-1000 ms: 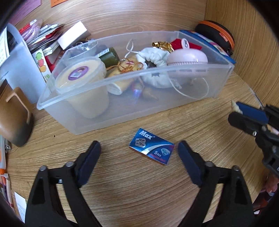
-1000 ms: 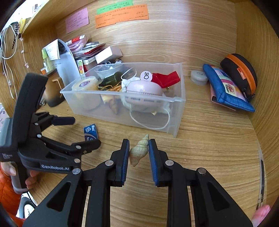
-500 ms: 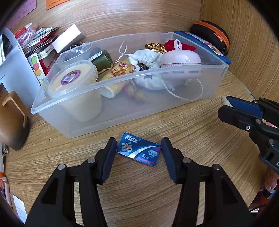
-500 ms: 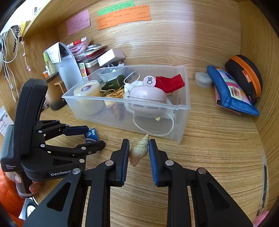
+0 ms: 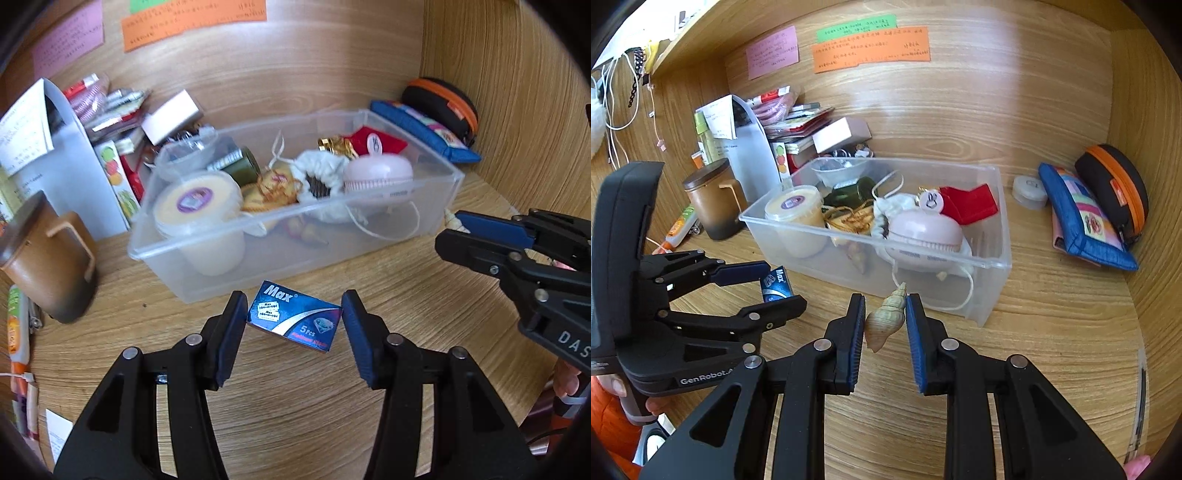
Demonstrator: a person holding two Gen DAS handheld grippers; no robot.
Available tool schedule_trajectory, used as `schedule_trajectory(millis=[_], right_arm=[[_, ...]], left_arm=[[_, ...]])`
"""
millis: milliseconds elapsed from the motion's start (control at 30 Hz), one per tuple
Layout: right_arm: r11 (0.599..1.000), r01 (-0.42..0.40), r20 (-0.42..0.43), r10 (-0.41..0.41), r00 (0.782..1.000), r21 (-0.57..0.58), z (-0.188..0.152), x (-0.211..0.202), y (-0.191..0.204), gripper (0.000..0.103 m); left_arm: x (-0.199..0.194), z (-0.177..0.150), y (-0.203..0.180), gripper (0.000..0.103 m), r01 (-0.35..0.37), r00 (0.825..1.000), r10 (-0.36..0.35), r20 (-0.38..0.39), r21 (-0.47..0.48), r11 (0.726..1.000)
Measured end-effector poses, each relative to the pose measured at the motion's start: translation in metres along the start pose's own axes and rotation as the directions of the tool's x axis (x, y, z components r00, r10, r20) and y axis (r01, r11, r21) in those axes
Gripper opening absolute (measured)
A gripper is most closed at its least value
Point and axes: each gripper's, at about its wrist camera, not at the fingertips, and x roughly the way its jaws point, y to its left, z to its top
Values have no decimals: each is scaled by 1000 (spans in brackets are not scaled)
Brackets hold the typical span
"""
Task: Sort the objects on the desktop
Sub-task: 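Grasp the blue Max box with the left gripper while the right holds the seashell, then carry the seashell and Max box over the bin and lower them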
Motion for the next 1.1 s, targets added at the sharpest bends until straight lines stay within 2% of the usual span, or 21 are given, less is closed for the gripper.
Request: schedule_trajectory(millis=[333,533,867,1100], right_arm=[[999,6,38,-5,999,-31,22,-8,11,20],[999,12,58,-9,998,-53,38,-10,15,20],[996,13,82,-6,997,-86,65,-2,22,20],[996,-3,59,8,998,-94,86,21,16,20]], left_arm=[[-30,16,16,52,-10,996,13,87,-31,999],[-38,27,31,52,20,993,-12,116,-69,997],[-38,52,52,52,27,989,-11,150,-105,994],[-20,65,61,52,52,991,-36,132,-122,991]])
